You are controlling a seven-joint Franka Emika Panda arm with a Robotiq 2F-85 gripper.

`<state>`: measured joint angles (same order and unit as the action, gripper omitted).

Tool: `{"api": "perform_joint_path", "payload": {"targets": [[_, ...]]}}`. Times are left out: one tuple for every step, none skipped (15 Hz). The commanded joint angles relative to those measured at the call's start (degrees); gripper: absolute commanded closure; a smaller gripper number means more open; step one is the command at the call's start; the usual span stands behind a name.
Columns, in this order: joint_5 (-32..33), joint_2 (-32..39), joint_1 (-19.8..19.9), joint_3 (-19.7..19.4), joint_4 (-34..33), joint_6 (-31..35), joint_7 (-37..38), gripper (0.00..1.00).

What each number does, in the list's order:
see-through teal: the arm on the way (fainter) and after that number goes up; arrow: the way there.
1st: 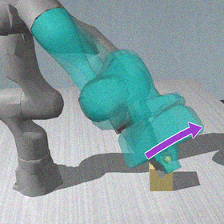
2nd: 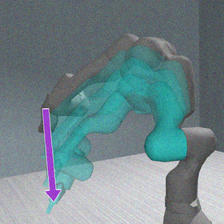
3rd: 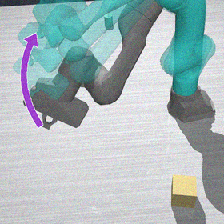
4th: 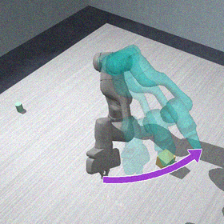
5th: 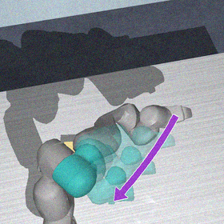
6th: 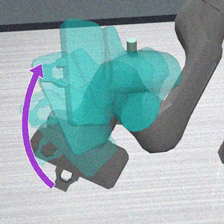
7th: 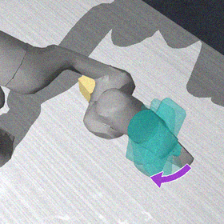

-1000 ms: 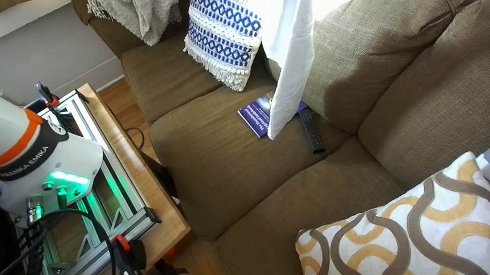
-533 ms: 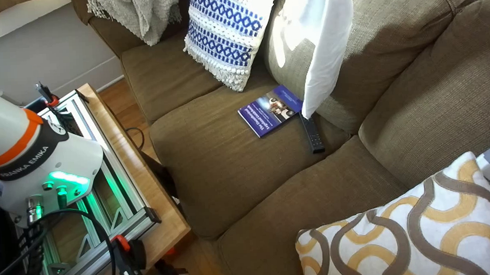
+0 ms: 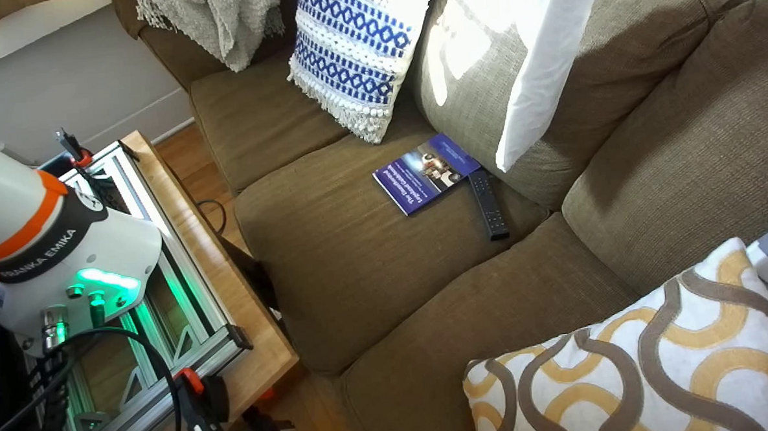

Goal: Put the white towel on the backrest of the chair

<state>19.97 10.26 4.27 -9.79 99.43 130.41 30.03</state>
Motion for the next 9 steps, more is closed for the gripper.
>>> {"api": "perform_joint_path", "payload": {"targets": [[-5.0,5.7,0.7,0.7,-7.1,0.8,-6.0,0.98],[-5.6,7.0,0.6,0.7,-8.7,0.8,-7.3,0.98],[-6.3,8.1,0.5,0.9,-10.3,0.4,-8.7,0.98],[-6.8,9.0,0.5,1.2,-11.8,-0.1,-10.4,0.98],[-7.4,9.8,0.4,1.4,-13.3,-0.5,-11.9,0.98],[-7.9,10.2,0.3,1.7,-14.3,-0.7,-13.1,0.98],[-8.1,10.5,0.1,1.9,-15.4,-0.9,-14.2,0.98],[-8.3,10.7,0.0,2.2,-16.5,-1.1,-15.3,0.98],[-8.0,11.0,-0.3,2.1,-17.7,-1.2,-15.7,0.98]]}}
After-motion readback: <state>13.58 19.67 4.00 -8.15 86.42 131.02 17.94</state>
